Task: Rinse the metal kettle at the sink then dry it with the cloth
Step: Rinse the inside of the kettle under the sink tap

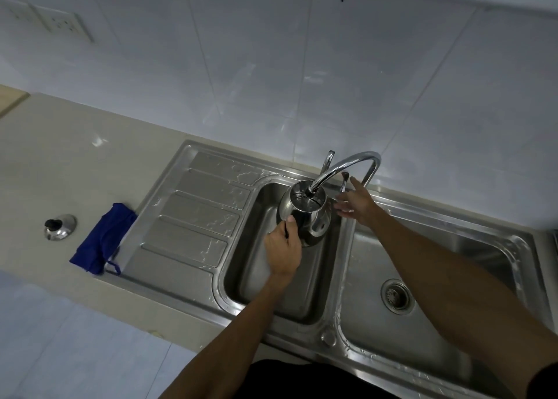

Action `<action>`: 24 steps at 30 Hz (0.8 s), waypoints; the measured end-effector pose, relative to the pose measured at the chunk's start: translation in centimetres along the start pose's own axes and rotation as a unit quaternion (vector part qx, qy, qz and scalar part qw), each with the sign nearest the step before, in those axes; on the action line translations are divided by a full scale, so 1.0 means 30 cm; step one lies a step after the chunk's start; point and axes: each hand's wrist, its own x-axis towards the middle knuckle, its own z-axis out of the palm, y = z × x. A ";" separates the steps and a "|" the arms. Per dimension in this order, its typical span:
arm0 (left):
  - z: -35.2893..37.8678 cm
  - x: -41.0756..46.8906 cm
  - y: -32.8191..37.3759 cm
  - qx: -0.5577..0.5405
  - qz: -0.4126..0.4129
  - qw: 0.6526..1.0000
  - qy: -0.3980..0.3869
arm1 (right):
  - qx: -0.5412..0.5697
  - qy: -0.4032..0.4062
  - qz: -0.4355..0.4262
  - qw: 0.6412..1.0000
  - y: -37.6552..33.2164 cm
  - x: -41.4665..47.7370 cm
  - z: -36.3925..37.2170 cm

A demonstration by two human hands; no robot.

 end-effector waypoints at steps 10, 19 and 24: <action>-0.022 0.001 0.014 0.013 0.015 1.000 -0.004 | 0.135 -0.013 0.021 0.991 -0.040 0.012 0.049; -0.020 0.008 0.025 0.008 0.020 1.000 0.003 | 0.128 -0.004 0.027 0.991 -0.003 -0.007 0.026; -0.019 0.009 0.033 0.013 0.028 1.000 0.000 | 0.101 0.014 0.006 0.995 0.070 -0.025 0.029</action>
